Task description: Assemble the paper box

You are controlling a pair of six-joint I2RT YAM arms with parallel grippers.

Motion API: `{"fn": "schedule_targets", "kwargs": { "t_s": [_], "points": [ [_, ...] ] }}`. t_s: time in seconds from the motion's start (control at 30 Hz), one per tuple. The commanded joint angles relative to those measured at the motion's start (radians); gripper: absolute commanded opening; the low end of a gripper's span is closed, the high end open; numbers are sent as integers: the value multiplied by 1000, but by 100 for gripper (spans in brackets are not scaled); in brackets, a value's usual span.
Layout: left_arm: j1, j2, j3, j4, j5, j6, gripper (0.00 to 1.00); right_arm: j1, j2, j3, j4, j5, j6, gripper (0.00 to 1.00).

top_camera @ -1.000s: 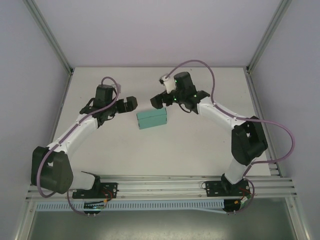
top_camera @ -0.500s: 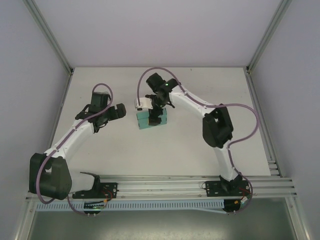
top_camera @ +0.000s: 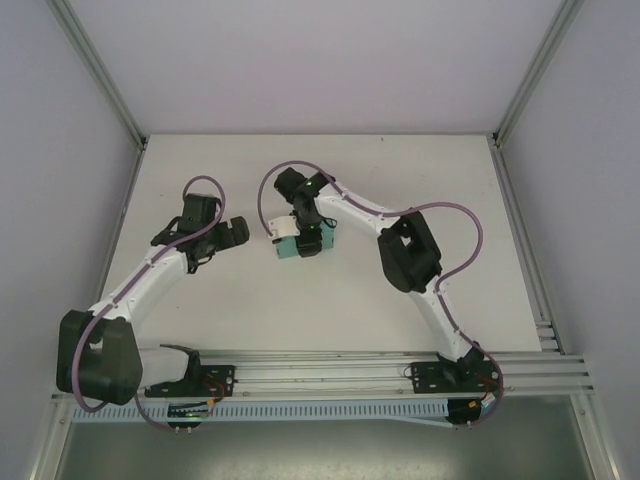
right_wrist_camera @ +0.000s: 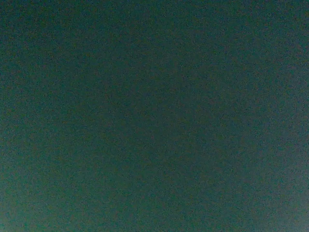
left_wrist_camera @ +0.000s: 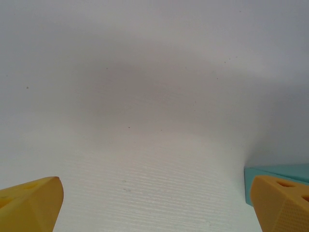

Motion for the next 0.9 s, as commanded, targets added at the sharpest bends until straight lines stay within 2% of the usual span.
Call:
{"fn": "schedule_targets", "kwargs": {
  "t_s": [0.0,0.07,0.17,0.37,0.43,0.6,0.77,0.87],
  "points": [
    [4,-49,-13,-34,-22,-13,99,-3,-37,-53,75,127,34,39],
    [3,-72,-18,-40,-31,-14,99,-3,-63,-79,113,170,51,33],
    [3,-109,-27,-43,-37,-20,98,-2,-126,-153,212,238,81,32],
    [4,-155,-42,-28,-19,-26,99,2,-269,-463,734,455,177,32],
    [5,-154,-37,-31,-11,-25,98,2,-284,-539,827,518,178,32],
    [5,-136,-23,-22,11,-25,98,-2,-281,-683,969,543,185,36],
    [4,-122,-17,-25,16,-19,98,0,-256,-748,1033,559,208,47],
    [4,-122,-17,-22,20,-17,98,6,-284,-770,978,522,237,68]
  ]
}}
